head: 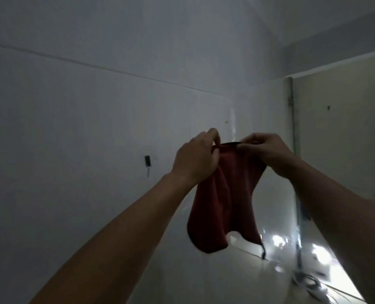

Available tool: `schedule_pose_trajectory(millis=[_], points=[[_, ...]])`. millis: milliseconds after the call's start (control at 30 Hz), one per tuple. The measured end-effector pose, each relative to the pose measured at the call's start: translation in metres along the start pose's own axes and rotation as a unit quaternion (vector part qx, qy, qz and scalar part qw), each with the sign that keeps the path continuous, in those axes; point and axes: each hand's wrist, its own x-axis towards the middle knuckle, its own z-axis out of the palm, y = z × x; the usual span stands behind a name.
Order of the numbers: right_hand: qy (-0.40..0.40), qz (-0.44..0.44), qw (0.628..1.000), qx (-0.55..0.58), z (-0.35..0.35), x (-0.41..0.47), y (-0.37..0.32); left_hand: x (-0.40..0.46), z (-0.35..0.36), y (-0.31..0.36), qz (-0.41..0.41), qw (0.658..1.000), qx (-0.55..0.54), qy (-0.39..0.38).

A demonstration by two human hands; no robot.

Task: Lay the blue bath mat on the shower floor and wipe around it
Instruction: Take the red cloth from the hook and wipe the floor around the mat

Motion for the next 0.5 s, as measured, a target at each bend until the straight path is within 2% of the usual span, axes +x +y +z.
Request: schedule_pose_trajectory(millis=[133, 267, 367, 500], points=[[-0.057, -0.029, 0.997, 0.042, 0.076, 0.034, -0.013, -0.015, -0.044, -0.05, 0.036, 0.971, 0.226, 0.063], [-0.097, -0.045, 0.993, 0.056, 0.151, 0.053, -0.016, -0.032, -0.076, -0.1, 0.05, 0.919, 0.388, 0.041], [-0.127, -0.03, 0.99, 0.054, 0.19, 0.058, -0.003, -0.045, -0.08, -0.123, 0.059, 0.894, 0.444, 0.003], [-0.139, -0.017, 0.989, 0.041, 0.213, 0.052, 0.024, -0.064, -0.068, -0.142, 0.085, 0.892, 0.444, 0.014]])
